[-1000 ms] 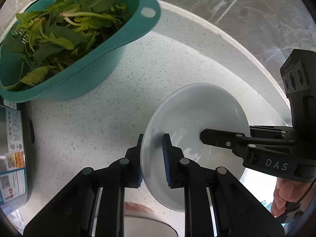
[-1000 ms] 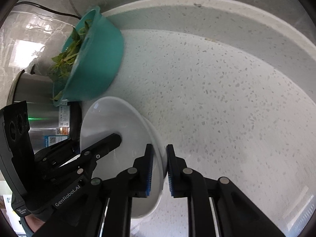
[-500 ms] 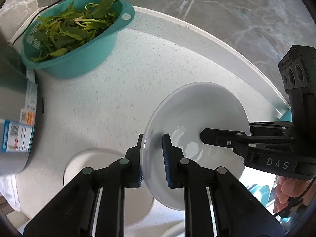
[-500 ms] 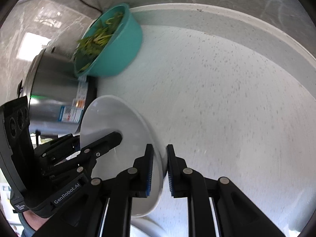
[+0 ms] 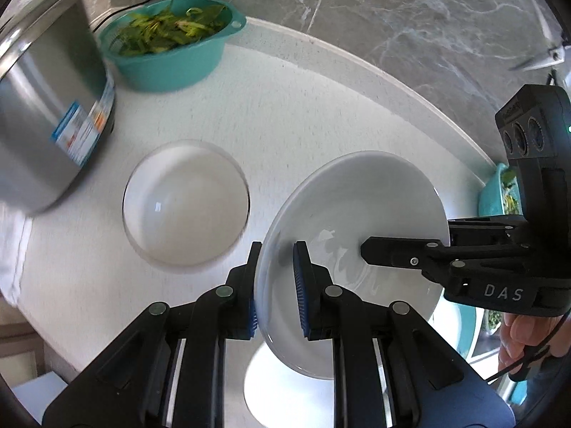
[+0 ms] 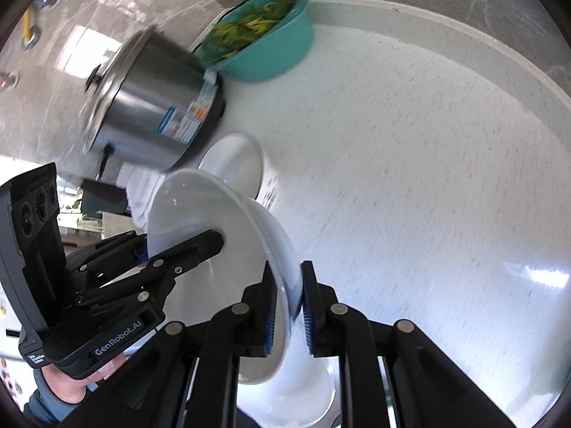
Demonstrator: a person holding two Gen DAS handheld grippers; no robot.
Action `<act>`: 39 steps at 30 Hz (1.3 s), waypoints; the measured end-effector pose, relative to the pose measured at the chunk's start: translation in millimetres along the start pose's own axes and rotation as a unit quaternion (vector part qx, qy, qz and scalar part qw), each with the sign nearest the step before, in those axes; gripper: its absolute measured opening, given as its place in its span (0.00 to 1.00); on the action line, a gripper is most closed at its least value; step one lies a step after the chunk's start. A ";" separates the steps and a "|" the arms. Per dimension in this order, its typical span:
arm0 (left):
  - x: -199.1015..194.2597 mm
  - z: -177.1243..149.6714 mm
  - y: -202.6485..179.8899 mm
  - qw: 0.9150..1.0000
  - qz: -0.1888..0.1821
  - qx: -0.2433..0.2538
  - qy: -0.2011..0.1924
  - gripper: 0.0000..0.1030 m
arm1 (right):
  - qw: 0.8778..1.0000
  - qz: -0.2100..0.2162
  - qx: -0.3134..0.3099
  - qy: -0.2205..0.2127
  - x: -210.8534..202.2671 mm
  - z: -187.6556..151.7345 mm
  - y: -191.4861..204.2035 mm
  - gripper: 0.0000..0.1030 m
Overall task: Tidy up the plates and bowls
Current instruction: 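Lift the white bowl with both tools and carry it over the white plate, then lower the white bowl onto the white plate and open both tools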
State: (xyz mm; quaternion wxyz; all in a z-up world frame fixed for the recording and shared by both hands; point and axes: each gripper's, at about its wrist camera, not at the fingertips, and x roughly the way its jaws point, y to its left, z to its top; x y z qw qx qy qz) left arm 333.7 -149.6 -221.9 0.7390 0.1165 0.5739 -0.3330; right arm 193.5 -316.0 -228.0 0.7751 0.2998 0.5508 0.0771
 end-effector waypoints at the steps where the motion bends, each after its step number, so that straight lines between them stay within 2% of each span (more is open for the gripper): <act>1: -3.4 -9.4 0.1 1.000 -0.002 -0.003 0.001 0.14 | 1.000 0.001 -0.005 0.002 0.4 -6.2 4.1 0.15; 9: -24.2 -85.9 4.2 0.999 -0.006 -0.041 0.013 0.14 | 0.999 0.007 -0.034 0.024 7.5 -52.9 21.9 0.15; 18: -10.8 -137.9 7.4 0.997 -0.010 -0.063 0.042 0.14 | 0.997 0.001 -0.046 0.057 33.5 -77.1 27.3 0.15; 30: 19.3 -142.8 4.0 0.997 0.003 -0.051 0.066 0.14 | 0.995 -0.032 -0.056 0.079 61.8 -95.2 21.4 0.17; 39: 36.5 -142.5 -6.8 0.996 0.000 -0.041 0.079 0.14 | 0.995 -0.040 -0.045 0.083 72.8 -98.9 12.1 0.18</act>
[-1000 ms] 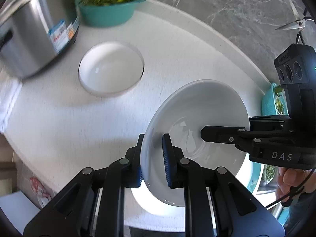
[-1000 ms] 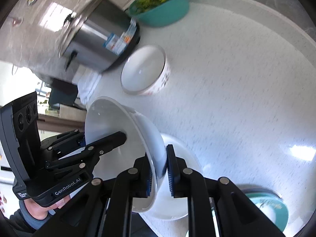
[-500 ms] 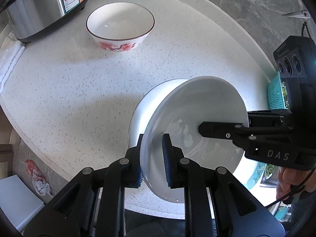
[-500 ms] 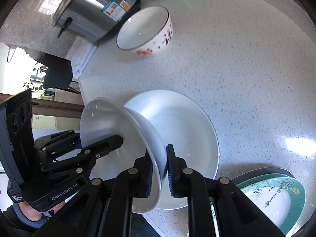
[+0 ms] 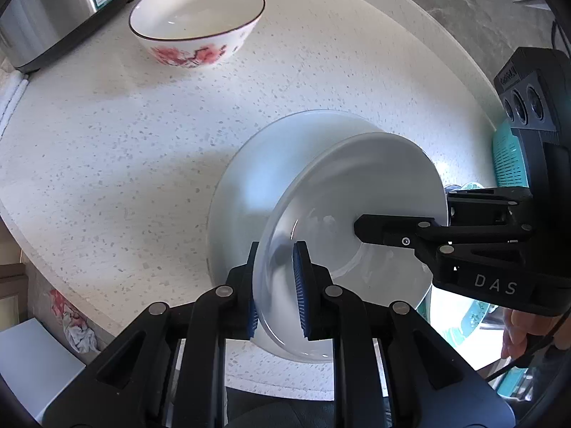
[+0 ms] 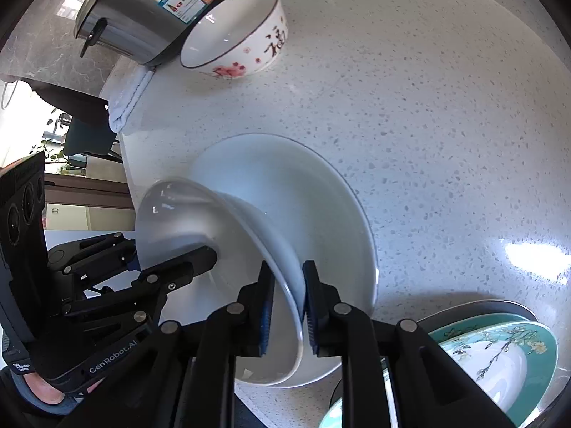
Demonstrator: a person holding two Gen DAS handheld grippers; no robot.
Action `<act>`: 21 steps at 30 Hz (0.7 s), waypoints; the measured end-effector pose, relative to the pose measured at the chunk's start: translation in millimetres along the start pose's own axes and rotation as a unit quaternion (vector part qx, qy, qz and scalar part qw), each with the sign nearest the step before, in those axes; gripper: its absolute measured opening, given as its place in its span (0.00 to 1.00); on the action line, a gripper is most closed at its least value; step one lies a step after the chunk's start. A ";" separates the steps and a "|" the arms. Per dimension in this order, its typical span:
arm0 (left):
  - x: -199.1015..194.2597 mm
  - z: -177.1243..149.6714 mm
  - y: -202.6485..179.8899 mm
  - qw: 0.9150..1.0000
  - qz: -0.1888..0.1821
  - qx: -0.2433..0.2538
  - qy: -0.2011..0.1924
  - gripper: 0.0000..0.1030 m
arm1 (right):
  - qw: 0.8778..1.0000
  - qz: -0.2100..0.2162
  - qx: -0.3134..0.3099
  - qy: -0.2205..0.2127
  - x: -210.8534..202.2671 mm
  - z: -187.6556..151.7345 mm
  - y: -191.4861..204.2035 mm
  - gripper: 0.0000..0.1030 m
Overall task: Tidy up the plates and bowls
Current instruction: 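Lower the white bowl onto the white plate and open both tools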
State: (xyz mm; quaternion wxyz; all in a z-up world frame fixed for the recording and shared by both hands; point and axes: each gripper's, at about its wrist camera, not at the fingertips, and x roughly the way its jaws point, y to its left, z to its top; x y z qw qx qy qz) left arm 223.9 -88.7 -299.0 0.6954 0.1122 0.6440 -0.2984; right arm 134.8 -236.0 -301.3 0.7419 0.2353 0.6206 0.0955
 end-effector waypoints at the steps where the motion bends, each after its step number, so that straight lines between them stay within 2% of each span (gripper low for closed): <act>1: 1.5 0.5 0.0 1.000 0.000 0.000 0.001 0.14 | 1.000 -0.001 0.000 0.000 0.7 -0.1 -0.9 0.18; 7: 12.3 4.6 -2.9 1.000 0.004 -0.001 0.007 0.14 | 0.999 -0.025 -0.023 -0.009 -1.5 1.3 0.8 0.18; 14: 20.2 6.4 -2.0 1.000 0.008 -0.006 0.003 0.14 | 0.992 -0.085 -0.088 -0.018 5.1 1.2 19.8 0.23; 18: 19.0 6.4 -3.5 1.000 0.010 -0.007 0.001 0.17 | 0.989 -0.098 -0.108 -0.022 7.1 2.0 25.2 0.25; 21: 18.1 6.6 -3.2 1.000 0.005 -0.009 -0.001 0.18 | 0.988 -0.101 -0.112 -0.024 7.6 2.0 27.3 0.30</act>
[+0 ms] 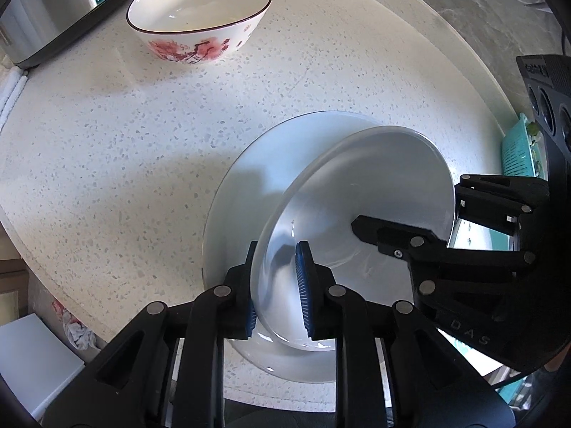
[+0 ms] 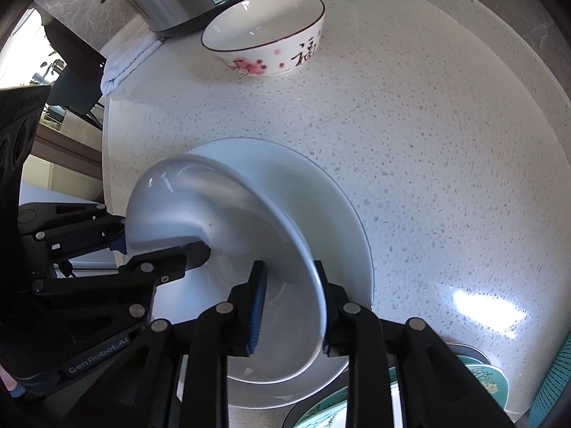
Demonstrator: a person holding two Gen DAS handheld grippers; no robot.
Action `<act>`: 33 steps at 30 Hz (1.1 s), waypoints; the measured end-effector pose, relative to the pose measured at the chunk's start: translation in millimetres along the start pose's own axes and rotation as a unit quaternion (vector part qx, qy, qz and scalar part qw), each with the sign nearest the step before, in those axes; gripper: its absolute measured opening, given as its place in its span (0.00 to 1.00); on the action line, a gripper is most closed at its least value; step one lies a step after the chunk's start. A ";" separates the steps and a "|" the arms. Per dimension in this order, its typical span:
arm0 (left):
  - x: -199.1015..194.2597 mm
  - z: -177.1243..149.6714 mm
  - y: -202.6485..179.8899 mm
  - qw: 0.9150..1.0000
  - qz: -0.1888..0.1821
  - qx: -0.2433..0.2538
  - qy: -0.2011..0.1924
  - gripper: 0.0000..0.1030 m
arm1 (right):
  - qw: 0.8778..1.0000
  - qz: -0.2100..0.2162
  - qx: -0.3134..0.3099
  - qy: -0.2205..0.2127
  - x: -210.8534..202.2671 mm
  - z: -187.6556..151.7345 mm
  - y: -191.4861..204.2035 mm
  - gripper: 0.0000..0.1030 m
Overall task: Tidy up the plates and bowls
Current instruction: 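Lower the white bowl onto the white plate and open both tools, then move both open tools to the pink floral bowl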
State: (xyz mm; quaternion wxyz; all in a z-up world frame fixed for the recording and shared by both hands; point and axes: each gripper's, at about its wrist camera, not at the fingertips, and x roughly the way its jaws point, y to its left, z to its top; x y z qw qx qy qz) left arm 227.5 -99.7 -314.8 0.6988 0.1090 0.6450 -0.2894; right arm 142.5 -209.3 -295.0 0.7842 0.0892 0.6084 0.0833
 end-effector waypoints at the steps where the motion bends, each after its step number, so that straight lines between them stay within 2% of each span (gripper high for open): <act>1: 0.7 0.8 -0.2 1.000 -0.003 -0.001 0.000 0.18 | 1.000 0.002 0.001 0.000 -0.3 0.7 0.1 0.32; 10: 0.8 1.1 0.4 1.000 -0.015 -0.010 -0.006 0.24 | 0.999 0.021 0.014 -0.020 -15.1 -2.4 -6.6 0.39; 18: -7.2 0.7 5.2 0.999 -0.030 -0.014 -0.005 0.29 | 0.999 0.026 0.008 -0.024 -18.3 -1.7 -9.7 0.39; 22: -11.7 -5.7 4.3 0.999 -0.040 -0.016 -0.008 0.37 | 0.998 0.045 0.027 -0.025 -24.6 -5.2 -19.4 0.39; 27: -17.4 -10.0 -2.9 0.999 -0.037 -0.011 -0.009 0.46 | 0.998 0.039 0.032 -0.027 -30.4 -8.0 -22.3 0.39; 33: -23.5 -13.1 -3.5 0.999 -0.039 -0.010 -0.009 0.48 | 0.999 0.042 0.027 -0.022 -28.4 -8.4 -19.7 0.38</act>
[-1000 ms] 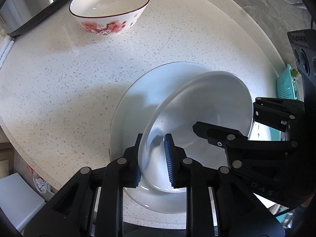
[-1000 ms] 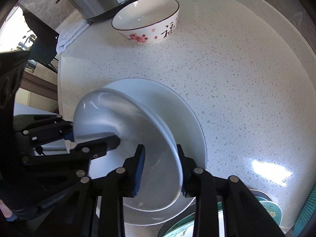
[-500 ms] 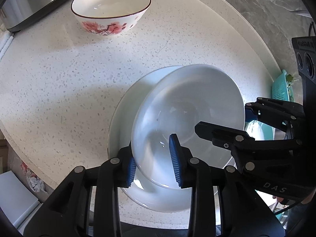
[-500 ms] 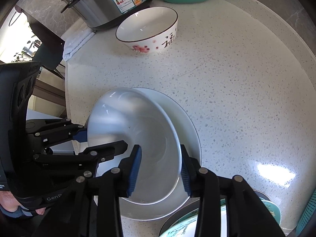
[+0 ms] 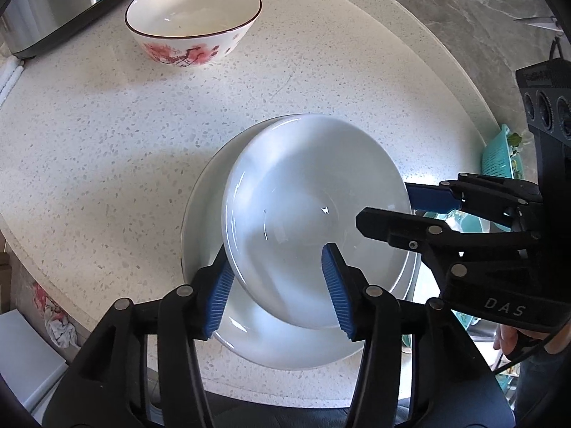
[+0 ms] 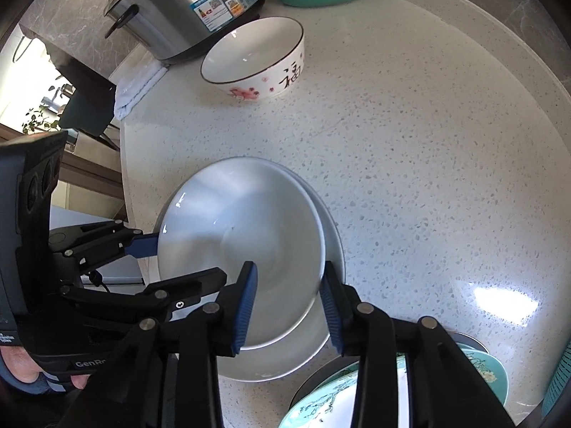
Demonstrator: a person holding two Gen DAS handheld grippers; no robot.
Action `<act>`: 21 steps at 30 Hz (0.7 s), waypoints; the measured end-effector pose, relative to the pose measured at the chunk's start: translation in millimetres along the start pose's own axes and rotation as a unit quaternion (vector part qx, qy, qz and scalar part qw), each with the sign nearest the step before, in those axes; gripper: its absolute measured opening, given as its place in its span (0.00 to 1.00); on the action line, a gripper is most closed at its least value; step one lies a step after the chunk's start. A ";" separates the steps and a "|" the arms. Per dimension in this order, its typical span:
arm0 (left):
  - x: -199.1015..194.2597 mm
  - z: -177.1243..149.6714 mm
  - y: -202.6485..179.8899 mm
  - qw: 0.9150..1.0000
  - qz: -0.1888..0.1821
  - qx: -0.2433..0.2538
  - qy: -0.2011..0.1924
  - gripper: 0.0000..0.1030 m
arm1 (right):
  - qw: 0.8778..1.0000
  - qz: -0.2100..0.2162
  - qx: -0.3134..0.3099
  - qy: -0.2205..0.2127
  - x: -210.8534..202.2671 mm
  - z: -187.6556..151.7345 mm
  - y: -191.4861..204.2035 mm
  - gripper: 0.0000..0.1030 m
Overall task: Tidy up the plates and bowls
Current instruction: 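Move both open tools to the pink floral bowl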
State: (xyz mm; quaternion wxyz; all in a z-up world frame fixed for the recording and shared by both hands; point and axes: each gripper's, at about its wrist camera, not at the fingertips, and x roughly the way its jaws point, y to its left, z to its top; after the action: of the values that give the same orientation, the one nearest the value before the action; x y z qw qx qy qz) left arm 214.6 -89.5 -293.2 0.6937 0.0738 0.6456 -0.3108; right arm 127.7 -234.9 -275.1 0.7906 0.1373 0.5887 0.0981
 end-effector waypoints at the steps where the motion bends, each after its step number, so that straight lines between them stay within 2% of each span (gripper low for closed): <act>1: -2.6 -0.4 0.6 1.000 -0.003 0.001 0.000 0.52 | 1.000 0.002 -0.003 0.006 -0.4 -1.0 0.4 0.38; 2: -5.7 -1.3 0.4 1.000 -0.008 0.001 0.000 0.54 | 1.000 0.004 -0.007 0.011 1.2 -1.4 1.1 0.38; 4: -16.5 -5.2 -0.7 1.000 -0.007 0.003 -0.004 0.68 | 1.000 0.009 -0.009 0.015 -1.9 -3.6 0.3 0.39; 8: -45.3 -7.6 7.0 1.000 -0.020 0.001 -0.019 0.68 | 0.999 0.029 -0.006 0.014 -19.6 -7.9 -4.2 0.44; 10: -62.5 -2.6 17.6 0.999 -0.017 -0.007 -0.042 0.71 | 0.999 0.044 -0.001 0.002 -32.0 -4.3 -8.7 0.49; 14: -75.4 20.6 48.1 0.996 0.020 -0.043 -0.080 0.72 | 0.996 0.044 0.040 -0.064 -62.5 25.4 -31.0 0.52; 17: -75.2 42.3 63.4 0.992 0.033 -0.065 -0.106 0.72 | 0.991 0.056 0.071 -0.098 -73.6 56.3 -47.0 0.52; 18: -72.8 51.3 68.6 0.990 0.033 -0.071 -0.117 0.72 | 0.989 0.063 0.080 -0.104 -74.4 66.2 -50.6 0.52; 20: -63.1 63.9 79.3 0.988 0.031 -0.100 -0.116 0.72 | 0.986 0.089 0.095 -0.103 -67.0 89.8 -54.4 0.52; 21: -59.1 70.6 87.4 0.985 0.014 -0.121 -0.121 0.72 | 0.986 0.096 0.101 -0.096 -60.5 99.3 -54.3 0.52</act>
State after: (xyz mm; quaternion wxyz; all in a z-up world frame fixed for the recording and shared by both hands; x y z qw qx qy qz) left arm 322.2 -35.6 -252.7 0.7749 -0.0403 0.5886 -0.2271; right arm 205.0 -315.3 -211.8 0.8126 0.2809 0.5008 0.0996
